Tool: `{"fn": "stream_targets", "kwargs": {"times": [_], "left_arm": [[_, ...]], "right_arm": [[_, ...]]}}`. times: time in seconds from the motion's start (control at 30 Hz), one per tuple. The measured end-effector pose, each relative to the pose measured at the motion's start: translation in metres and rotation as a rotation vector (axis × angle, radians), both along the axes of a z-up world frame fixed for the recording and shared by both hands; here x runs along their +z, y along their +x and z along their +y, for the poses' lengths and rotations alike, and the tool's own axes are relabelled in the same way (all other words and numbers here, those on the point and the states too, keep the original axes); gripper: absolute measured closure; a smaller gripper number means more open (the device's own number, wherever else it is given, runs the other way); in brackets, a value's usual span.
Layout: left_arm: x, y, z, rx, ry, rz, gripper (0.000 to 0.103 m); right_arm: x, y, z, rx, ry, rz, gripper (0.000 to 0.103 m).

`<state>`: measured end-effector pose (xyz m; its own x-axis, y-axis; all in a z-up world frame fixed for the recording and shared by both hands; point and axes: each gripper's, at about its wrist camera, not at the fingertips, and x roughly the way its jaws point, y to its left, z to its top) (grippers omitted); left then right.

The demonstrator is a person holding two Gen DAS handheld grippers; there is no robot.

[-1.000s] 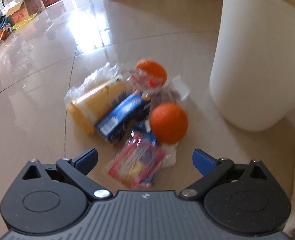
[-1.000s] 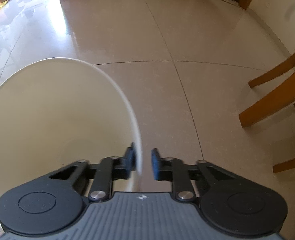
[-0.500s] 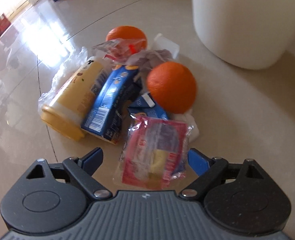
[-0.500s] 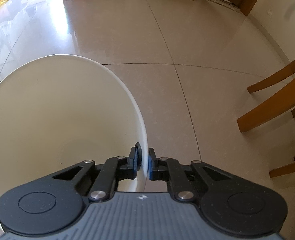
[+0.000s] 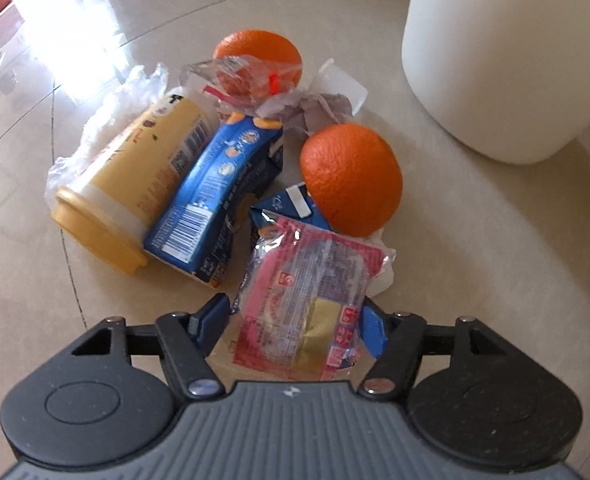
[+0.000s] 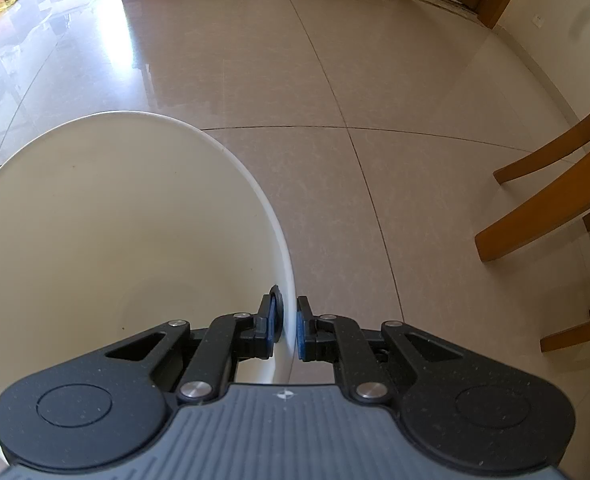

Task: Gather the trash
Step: 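Grasp the red-and-white snack wrapper with the left gripper while the right gripper holds the bin rim, then lift the wrapper over the white bin and open the left gripper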

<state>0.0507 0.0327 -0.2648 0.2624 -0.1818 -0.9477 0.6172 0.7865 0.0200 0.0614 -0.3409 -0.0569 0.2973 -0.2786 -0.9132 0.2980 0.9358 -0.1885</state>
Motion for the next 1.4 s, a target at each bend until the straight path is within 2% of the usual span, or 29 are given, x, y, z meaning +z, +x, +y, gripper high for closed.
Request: {"fn": "stream_targets", "kwargs": {"times": [0.2, 0.37, 0.53, 0.7, 0.83, 0.93, 1.07, 1.1, 1.13, 1.2, 1.4], "left_arm": [[0.018, -0.002, 0.003, 0.02, -0.023, -0.011, 0.041], [0.046, -0.006, -0.002, 0.03, 0.012, 0.021, 0.041], [0.106, -0.008, -0.013, -0.023, -0.003, 0.014, 0.041], [0.188, 0.004, -0.032, -0.076, -0.084, -0.04, 0.041], [0.245, 0.015, -0.067, -0.142, -0.156, -0.094, 0.041], [0.271, 0.022, -0.101, -0.191, -0.214, -0.105, 0.04], [0.283, 0.027, -0.147, -0.241, -0.27, -0.11, 0.04], [0.283, 0.027, -0.156, -0.252, -0.277, -0.113, 0.037], [0.283, 0.026, -0.165, -0.265, -0.279, -0.114, 0.025], [0.279, 0.025, -0.178, -0.267, -0.27, -0.126, 0.015], [0.275, 0.018, -0.174, -0.253, -0.249, -0.17, 0.013]], "right_arm": [[-0.001, 0.001, 0.0, -0.002, -0.004, 0.004, 0.091], [-0.002, 0.003, 0.003, -0.012, -0.015, 0.011, 0.09], [-0.002, 0.006, 0.007, -0.023, -0.032, 0.021, 0.09], [-0.002, 0.007, 0.009, -0.038, -0.04, 0.025, 0.09], [-0.002, 0.008, 0.01, -0.047, -0.043, 0.027, 0.09], [-0.002, 0.008, 0.01, -0.054, -0.044, 0.027, 0.09], [-0.001, 0.007, 0.01, -0.049, -0.043, 0.024, 0.09], [-0.001, 0.006, 0.01, -0.05, -0.039, 0.022, 0.09], [0.0, 0.006, 0.009, -0.052, -0.036, 0.021, 0.09], [0.0, 0.005, 0.008, -0.051, -0.033, 0.019, 0.09], [0.002, 0.003, 0.003, -0.052, -0.015, 0.015, 0.09]]}}
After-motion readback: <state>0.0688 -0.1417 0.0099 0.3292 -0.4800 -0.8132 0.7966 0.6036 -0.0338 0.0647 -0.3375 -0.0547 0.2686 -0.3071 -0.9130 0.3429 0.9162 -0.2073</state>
